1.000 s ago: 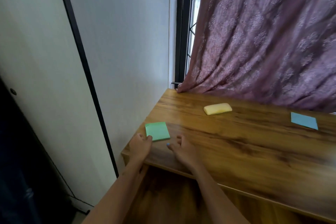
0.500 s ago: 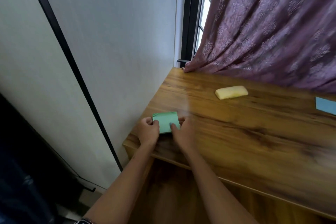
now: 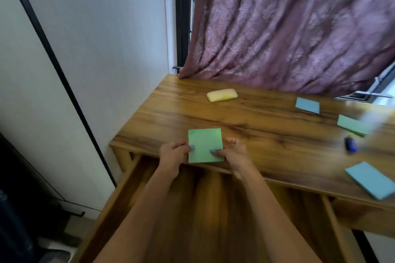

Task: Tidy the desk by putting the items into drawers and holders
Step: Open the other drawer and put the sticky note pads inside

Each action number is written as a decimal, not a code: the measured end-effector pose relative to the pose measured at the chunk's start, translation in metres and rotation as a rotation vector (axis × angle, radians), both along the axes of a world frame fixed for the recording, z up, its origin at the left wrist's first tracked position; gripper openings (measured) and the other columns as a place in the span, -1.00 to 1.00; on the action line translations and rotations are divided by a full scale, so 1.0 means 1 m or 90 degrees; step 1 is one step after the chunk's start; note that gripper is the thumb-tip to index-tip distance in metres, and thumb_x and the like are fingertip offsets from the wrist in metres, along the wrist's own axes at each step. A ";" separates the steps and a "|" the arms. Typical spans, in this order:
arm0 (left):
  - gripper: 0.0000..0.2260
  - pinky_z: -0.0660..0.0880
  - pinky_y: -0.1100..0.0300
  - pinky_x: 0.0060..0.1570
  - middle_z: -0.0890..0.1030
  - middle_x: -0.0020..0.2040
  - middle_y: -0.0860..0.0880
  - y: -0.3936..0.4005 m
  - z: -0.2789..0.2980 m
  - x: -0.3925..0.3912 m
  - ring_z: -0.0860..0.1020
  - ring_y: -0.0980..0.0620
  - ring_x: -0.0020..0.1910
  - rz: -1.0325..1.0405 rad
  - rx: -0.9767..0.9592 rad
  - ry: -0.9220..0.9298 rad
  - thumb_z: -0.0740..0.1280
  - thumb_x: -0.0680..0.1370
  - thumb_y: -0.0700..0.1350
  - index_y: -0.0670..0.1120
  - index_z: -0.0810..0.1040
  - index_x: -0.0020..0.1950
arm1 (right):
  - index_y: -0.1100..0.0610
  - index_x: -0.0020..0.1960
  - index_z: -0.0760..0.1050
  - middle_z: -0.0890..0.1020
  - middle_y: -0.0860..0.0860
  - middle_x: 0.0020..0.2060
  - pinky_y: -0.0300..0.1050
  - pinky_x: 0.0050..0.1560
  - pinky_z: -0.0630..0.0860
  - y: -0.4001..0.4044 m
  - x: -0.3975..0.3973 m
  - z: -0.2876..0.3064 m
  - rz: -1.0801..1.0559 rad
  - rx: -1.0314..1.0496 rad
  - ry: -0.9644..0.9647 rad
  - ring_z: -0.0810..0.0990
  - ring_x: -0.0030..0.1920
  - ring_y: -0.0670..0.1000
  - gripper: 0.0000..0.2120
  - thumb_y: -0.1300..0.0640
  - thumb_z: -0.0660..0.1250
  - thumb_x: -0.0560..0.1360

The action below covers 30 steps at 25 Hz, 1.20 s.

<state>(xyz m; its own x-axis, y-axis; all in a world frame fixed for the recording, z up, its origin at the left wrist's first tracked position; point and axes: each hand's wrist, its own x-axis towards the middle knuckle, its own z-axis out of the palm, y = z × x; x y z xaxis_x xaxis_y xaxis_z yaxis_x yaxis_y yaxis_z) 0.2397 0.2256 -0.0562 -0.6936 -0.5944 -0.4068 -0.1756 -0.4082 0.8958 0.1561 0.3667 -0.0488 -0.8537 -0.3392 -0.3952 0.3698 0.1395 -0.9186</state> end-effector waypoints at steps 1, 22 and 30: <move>-0.71 0.57 0.09 -0.19 0.61 0.06 -0.21 0.022 0.002 0.006 0.60 -0.12 -0.03 -0.037 0.012 -0.004 0.35 0.48 -0.35 -0.30 0.49 0.20 | 0.09 0.20 0.34 0.59 0.12 0.11 0.07 0.02 0.61 0.025 0.005 0.001 0.017 0.012 -0.010 0.61 0.06 0.09 -0.44 0.36 0.50 0.31; -0.53 0.62 -0.05 -0.20 0.48 0.15 -0.15 0.273 -0.091 0.051 0.58 -0.13 -0.05 -0.591 -0.206 -0.267 0.34 0.45 -0.42 -0.11 0.38 0.30 | 0.28 0.18 0.49 0.57 0.19 0.15 -0.01 0.14 0.51 0.266 0.089 -0.052 0.432 0.817 0.285 0.56 0.17 0.18 -0.69 0.31 0.38 0.44; -0.68 0.63 0.03 -0.10 0.52 0.10 -0.14 0.281 -0.113 0.029 0.60 -0.14 0.07 -0.661 -0.318 -0.311 0.40 0.42 -0.37 -0.12 0.45 0.09 | 0.26 0.27 0.45 0.50 0.16 0.24 -0.01 0.17 0.50 0.256 0.091 -0.082 0.495 0.896 0.300 0.51 0.24 0.16 -0.67 0.37 0.24 0.51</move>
<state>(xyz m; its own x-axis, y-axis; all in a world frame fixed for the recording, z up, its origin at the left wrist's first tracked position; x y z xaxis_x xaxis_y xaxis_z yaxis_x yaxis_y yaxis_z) 0.2687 0.5062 -0.1688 -0.7666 -0.0215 -0.6417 -0.5686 0.4872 0.6629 0.2467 0.6225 -0.1310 -0.7886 -0.3375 -0.5140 -0.4308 0.8997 0.0702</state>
